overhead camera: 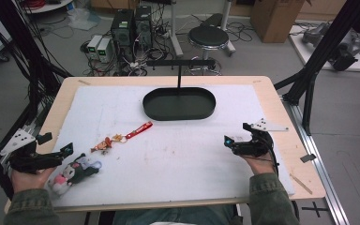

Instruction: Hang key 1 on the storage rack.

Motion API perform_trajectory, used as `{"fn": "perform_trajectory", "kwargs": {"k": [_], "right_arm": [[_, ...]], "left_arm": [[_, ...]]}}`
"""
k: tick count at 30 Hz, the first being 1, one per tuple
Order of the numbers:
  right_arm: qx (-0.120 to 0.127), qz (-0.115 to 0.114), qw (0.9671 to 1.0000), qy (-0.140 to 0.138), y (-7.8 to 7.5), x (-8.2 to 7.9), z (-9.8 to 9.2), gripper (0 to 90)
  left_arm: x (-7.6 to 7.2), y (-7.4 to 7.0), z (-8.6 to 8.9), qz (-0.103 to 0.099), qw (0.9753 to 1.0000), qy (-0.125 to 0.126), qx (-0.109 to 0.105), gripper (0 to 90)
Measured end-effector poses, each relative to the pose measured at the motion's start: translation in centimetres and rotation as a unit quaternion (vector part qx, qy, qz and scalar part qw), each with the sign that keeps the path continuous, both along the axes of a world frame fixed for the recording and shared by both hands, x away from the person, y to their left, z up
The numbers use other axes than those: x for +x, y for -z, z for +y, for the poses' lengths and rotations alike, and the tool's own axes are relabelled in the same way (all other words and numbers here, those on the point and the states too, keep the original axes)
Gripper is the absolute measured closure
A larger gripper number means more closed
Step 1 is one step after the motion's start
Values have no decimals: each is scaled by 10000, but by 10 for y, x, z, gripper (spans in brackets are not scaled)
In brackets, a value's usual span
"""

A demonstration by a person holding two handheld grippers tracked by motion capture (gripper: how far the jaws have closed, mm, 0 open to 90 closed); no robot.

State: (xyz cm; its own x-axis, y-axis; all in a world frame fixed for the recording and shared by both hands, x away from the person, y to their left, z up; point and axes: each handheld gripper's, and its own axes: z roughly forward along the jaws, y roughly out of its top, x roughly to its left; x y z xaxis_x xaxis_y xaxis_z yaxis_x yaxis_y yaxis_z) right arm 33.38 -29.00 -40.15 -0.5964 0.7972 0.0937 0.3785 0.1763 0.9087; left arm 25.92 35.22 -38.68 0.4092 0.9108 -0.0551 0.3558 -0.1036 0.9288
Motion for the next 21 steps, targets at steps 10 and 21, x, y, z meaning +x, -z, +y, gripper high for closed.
{"fn": "perform_trajectory", "kwargs": {"k": [10, 21], "right_arm": [[-18, -38, 10000, -16, 1, 0, 0, 7], [-36, -25, 10000, -44, 1, 1, 0, 6]], "left_arm": [[-1, 0, 3, -22, 10000, -51, -18, 92], [-2, 1, 4, 7, 10000, -85, -6, 93]]}}
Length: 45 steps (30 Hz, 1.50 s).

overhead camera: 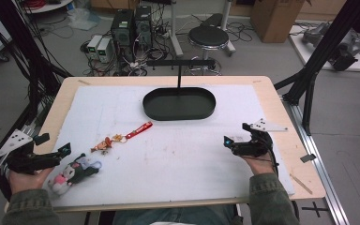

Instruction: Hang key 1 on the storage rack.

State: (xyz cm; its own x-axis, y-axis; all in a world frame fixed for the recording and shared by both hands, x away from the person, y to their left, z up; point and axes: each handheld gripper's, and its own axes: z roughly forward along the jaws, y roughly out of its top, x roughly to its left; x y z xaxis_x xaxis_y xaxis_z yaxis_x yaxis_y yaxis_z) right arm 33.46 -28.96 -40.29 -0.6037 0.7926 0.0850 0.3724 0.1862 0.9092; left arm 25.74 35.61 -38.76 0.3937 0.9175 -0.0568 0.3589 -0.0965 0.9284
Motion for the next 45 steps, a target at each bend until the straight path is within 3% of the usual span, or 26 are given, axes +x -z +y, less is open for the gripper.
{"fn": "perform_trajectory", "kwargs": {"k": [7, 13, 27, 30, 36, 39, 43, 44, 45], "right_arm": [[15, 33, 10000, 0, 0, -1, 1, 7], [9, 60, 10000, 12, 0, -2, 3, 7], [48, 2, 10000, 28, 0, -4, 0, 7], [6, 28, 10000, 13, 1, -3, 2, 7], [14, 14, 10000, 33, 1, -2, 1, 7], [37, 35, 10000, 42, 1, -3, 1, 7], [40, 40, 10000, 39, 2, -2, 1, 7], [46, 28, 10000, 36, 2, -2, 0, 6], [46, 28, 10000, 36, 2, -2, 0, 6]], "left_arm": [[1, 1, -1, 48, 10000, 38, 32, 95], [4, 3, -6, 209, 9996, 138, 160, 95], [16, -21, -21, 368, 9972, 510, 411, 100], [24, -31, -27, 375, 9954, 638, 603, 100], [43, -51, -51, 468, 9889, 1032, 957, 100], [48, -54, -58, 495, 9875, 1112, 1004, 100], [59, -56, -74, 639, 9820, 1385, 1112, 100], [66, -55, -82, 756, 9781, 1508, 1221, 100], [66, -55, -82, 756, 9781, 1508, 1221, 100]]}}
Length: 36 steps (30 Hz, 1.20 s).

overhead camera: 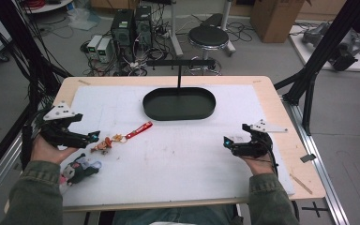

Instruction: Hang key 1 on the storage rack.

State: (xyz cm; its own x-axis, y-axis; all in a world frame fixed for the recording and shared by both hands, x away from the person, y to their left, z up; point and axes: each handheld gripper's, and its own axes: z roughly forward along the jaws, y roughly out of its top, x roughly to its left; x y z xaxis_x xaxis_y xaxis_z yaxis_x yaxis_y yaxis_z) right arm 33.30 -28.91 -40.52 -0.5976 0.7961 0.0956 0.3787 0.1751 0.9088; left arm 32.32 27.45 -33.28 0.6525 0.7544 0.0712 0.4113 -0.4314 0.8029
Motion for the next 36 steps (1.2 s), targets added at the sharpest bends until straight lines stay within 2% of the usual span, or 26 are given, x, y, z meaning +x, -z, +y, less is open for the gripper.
{"fn": "perform_trajectory", "kwargs": {"k": [3, 9, 18, 22, 26, 33, 36], "right_arm": [[22, -5, 10000, 42, 0, 0, -1, 7], [33, -15, 10000, 89, 0, 1, -2, 7], [49, -15, 10000, 66, -1, 1, -3, 7], [63, 0, 10000, 65, 0, 1, -3, 7], [60, 2, 10000, 50, 0, 1, -3, 7], [32, -8, 10000, 44, 0, 1, -3, 6], [26, -30, 10000, 50, 0, 1, -3, 7]], "left_arm": [[14, 0, -14, 142, 9997, 161, 153, 100], [31, -3, -31, 215, 9987, 341, 324, 100], [49, -6, -49, 309, 9976, 444, 429, 102], [59, -6, -62, 378, 9964, 564, 511, 102], [69, -7, -77, 503, 9936, 732, 704, 102], [82, -7, -88, 646, 9904, 818, 905, 102], [87, -7, -92, 677, 9899, 828, 934, 102]]}}
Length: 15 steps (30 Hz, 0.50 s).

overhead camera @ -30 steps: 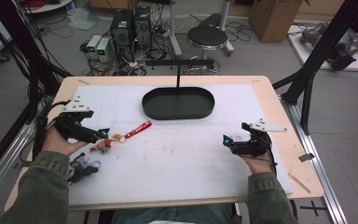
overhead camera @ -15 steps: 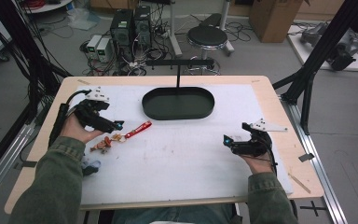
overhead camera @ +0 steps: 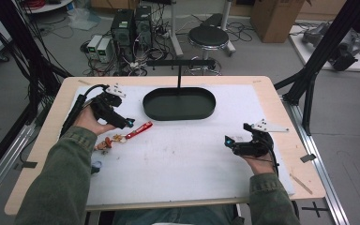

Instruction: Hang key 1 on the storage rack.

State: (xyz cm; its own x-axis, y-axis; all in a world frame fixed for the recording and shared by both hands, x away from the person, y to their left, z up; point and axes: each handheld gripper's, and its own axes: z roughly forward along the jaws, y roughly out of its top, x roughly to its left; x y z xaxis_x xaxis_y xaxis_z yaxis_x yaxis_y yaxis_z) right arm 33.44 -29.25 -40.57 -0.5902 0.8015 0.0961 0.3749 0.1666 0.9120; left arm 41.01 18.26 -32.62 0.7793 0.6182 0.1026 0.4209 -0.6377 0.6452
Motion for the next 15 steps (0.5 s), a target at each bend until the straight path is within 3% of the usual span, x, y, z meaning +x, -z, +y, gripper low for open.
{"fn": "perform_trajectory", "kwargs": {"k": [5, 10, 15], "right_arm": [[4, 27, 10000, 10, 0, 0, 1, 7], [-2, 3, 10000, -1, 0, 0, 0, 7], [-4, -1, 10000, -12, 1, 1, -1, 6]], "left_arm": [[12, 4, -14, 161, 9997, 131, 162, 102], [17, 7, -20, 264, 9993, 181, 182, 102], [25, 12, -27, 333, 9985, 186, 403, 102]]}}
